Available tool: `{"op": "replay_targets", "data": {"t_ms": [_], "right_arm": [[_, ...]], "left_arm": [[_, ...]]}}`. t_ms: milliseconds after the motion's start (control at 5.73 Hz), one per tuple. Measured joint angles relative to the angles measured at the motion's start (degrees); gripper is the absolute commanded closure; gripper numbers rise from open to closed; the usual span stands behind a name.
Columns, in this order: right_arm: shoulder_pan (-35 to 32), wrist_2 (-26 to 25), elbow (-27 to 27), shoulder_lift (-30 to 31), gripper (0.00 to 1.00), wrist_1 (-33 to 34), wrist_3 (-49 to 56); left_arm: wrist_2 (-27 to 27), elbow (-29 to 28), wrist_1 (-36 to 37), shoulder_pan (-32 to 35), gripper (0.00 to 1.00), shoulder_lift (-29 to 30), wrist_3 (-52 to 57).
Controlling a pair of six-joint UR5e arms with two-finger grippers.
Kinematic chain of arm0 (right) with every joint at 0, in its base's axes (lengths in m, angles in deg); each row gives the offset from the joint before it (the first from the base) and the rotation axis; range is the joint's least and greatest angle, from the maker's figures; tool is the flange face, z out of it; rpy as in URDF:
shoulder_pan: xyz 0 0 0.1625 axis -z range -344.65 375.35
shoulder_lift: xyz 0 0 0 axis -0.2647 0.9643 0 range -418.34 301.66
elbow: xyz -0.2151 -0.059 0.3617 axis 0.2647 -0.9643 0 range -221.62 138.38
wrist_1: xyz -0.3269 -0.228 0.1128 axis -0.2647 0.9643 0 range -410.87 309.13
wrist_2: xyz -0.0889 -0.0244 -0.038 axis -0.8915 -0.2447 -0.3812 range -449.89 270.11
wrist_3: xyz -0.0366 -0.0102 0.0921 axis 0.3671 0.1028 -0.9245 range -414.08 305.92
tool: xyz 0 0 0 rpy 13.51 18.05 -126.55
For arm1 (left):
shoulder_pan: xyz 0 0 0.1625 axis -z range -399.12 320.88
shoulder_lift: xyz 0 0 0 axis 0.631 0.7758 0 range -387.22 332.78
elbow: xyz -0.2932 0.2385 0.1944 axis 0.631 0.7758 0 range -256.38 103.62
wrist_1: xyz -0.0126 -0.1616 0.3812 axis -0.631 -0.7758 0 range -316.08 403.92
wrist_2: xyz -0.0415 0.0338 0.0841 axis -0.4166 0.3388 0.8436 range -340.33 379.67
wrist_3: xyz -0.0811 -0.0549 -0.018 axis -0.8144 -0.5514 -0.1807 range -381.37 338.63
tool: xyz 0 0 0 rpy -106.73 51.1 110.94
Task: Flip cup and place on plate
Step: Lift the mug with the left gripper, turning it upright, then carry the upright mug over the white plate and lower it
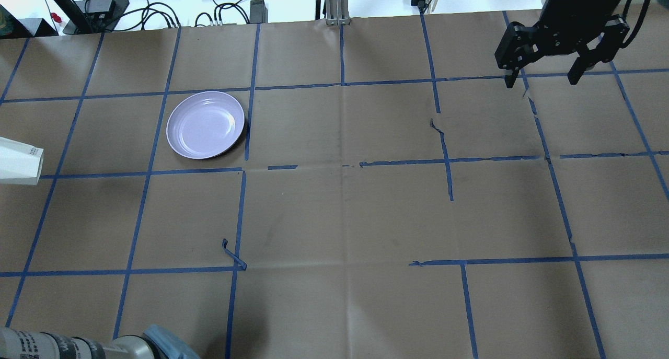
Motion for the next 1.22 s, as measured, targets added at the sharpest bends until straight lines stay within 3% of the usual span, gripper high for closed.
{"op": "replay_targets", "data": {"t_ms": [349, 698, 873, 1222], "right_arm": [[0.0, 0.0, 0.0, 0.0, 0.00, 0.1, 0.0], [0.0, 0.0, 0.0, 0.0, 0.00, 0.0, 0.0], [0.0, 0.0, 0.0, 0.0, 0.00, 0.0, 0.0], [0.0, 0.0, 0.0, 0.0, 0.00, 0.0, 0.0]], "left_arm": [[9.9, 0.0, 17.9, 17.7, 1.00, -2.4, -18.1], [19.6, -0.3, 31.0, 34.2, 1.00, -0.6, -31.2], [24.1, -1.1, 35.0, 40.5, 1.00, 1.3, -34.5], [28.5, -2.6, 37.7, 46.0, 1.00, 4.9, -36.3]]}}
